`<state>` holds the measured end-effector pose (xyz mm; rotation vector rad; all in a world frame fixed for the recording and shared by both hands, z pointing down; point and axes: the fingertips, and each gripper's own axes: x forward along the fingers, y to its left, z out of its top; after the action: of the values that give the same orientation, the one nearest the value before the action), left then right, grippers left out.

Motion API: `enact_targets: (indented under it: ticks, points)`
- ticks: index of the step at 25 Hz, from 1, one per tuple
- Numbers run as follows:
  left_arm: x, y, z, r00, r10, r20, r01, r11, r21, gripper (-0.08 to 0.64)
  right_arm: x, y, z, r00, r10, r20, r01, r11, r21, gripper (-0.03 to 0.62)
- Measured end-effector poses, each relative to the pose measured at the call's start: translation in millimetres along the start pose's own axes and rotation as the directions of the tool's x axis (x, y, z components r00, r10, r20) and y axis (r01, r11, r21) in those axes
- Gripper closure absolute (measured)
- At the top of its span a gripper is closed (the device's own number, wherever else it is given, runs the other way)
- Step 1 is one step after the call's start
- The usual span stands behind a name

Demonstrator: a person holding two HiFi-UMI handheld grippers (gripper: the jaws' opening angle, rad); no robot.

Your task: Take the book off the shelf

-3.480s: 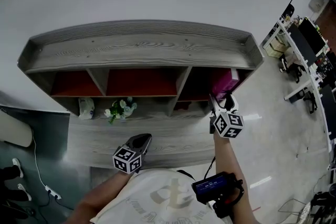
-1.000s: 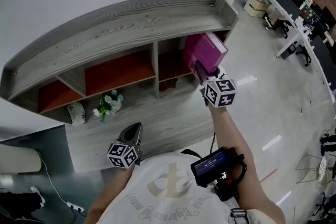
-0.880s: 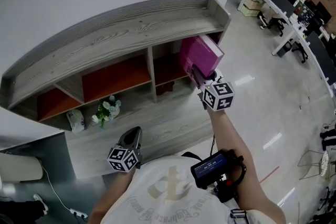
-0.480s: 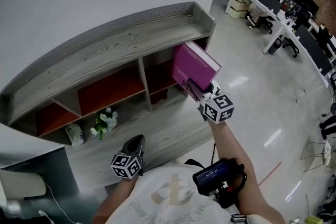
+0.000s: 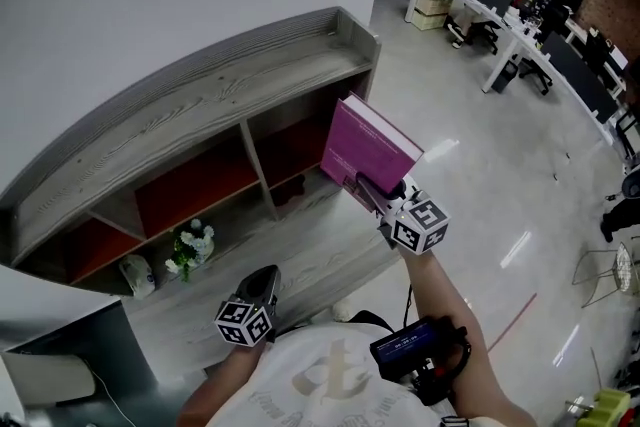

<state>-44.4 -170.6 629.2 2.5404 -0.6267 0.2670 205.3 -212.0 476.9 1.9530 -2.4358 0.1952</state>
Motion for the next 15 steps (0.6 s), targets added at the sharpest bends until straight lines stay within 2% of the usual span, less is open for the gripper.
enact_targets:
  ticks: [7, 15]
  points:
    - [20.2, -19.3, -5.6, 0.998, -0.055, -0.038, 0.056, 0.998, 0.018, 0.558, -31.8, -6.8, -9.1, 1.000, -0.001, 0.011, 0.000, 1.000, 0.013, 0.443]
    - [41.5, -38.5, -1.6, 0.994, -0.090, -0.055, 0.092, 0.995, 0.042, 0.558, -70.6, -21.3, -41.4, 0.999, -0.025, -0.024, 0.026, 0.998, 0.058, 0.443]
